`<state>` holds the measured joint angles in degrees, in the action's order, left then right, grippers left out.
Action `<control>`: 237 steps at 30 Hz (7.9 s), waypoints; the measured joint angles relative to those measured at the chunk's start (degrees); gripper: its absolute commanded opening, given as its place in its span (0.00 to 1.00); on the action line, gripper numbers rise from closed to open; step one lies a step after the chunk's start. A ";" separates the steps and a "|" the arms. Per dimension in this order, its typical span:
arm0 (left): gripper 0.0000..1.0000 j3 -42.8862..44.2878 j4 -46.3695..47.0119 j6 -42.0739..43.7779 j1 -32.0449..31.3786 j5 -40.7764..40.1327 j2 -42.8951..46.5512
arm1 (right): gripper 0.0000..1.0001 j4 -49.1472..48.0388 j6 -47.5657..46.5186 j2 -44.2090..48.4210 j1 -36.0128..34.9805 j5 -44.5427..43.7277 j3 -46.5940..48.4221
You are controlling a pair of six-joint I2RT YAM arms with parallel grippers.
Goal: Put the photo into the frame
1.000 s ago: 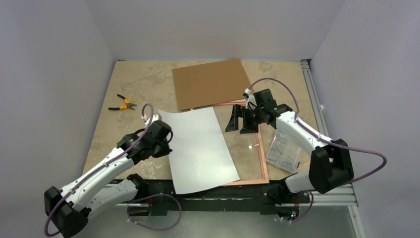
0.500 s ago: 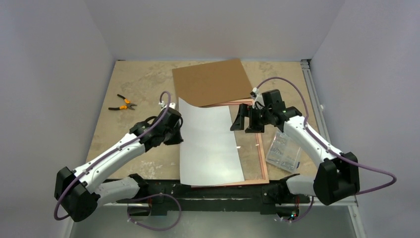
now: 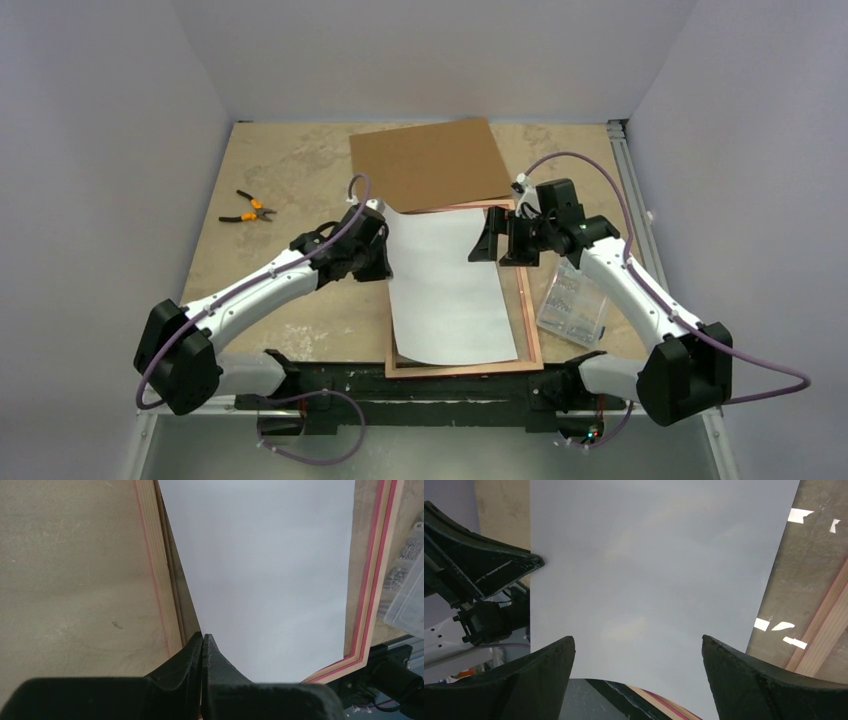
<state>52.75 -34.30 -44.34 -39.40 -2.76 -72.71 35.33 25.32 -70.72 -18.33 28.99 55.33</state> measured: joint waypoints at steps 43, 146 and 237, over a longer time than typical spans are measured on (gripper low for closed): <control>0.00 7.63 15.10 4.55 -2.16 11.65 -14.97 | 0.97 1.14 -0.94 1.40 0.50 -0.13 0.37; 0.52 13.42 24.46 -5.46 34.25 30.18 -35.39 | 0.96 -2.82 -3.67 -11.93 1.16 -3.58 1.70; 0.00 -9.64 17.11 -3.52 10.43 18.51 -9.79 | 0.93 0.26 -5.05 -12.02 1.20 -15.43 -2.86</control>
<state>43.11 -17.19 -47.86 -28.97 15.75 -82.50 35.59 20.27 -82.74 -17.12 13.56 52.47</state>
